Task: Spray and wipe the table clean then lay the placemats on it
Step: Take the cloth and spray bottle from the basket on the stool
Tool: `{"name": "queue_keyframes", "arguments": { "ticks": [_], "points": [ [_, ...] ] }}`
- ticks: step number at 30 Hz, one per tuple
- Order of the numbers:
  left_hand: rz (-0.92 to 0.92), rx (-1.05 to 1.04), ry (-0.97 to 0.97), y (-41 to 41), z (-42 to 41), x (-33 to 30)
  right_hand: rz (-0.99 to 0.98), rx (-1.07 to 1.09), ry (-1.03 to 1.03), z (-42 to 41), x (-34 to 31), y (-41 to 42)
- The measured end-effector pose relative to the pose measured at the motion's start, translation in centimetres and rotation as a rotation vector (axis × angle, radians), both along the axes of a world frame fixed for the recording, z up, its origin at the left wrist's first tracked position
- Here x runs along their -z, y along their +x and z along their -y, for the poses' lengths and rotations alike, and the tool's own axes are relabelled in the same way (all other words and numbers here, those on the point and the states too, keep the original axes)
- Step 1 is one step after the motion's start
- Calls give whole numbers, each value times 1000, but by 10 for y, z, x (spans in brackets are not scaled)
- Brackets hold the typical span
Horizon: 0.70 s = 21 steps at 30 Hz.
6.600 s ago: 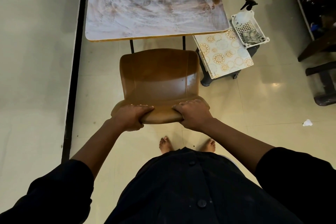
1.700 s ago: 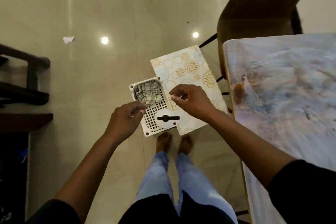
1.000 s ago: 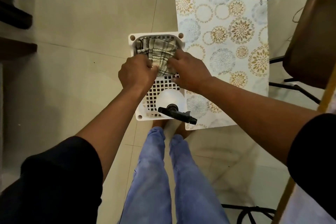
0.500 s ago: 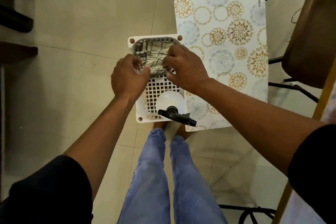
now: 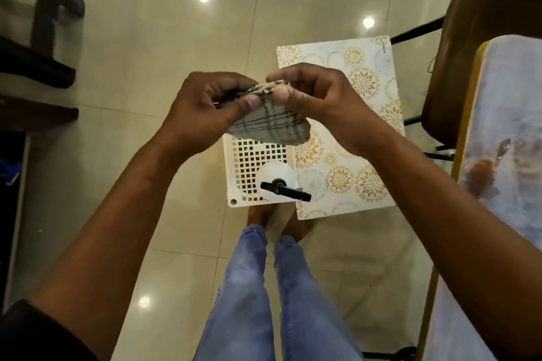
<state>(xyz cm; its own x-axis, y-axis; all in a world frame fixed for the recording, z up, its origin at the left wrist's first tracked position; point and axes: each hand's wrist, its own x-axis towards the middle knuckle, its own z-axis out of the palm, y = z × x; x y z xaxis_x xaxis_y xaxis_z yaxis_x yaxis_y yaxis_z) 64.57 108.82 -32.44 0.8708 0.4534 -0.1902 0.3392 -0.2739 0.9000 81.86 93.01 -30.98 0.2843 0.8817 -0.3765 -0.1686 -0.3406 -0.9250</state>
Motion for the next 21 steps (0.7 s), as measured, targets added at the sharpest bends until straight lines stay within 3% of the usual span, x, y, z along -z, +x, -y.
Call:
{"name": "queue_keyframes", "arguments": {
  "ticks": [4, 8, 13, 17, 21],
  "points": [
    [83, 63, -108, 13, 8, -32, -27, -177, -32, 19, -23, 3],
    [84, -27, -75, 18, 27, -33, 0, -103, -119, 37, -18, -7],
    [-61, -159, -163, -16, 45, 1, -20, 200, -194, 72, 1, -23],
    [-266, 40, -192, -61, 62, 38, -142, 533, -173, 94, 12, -30],
    [-342, 140, -173, -78, 86, 59, -157, 664, -218, 110, 26, -35]
  ]
}}
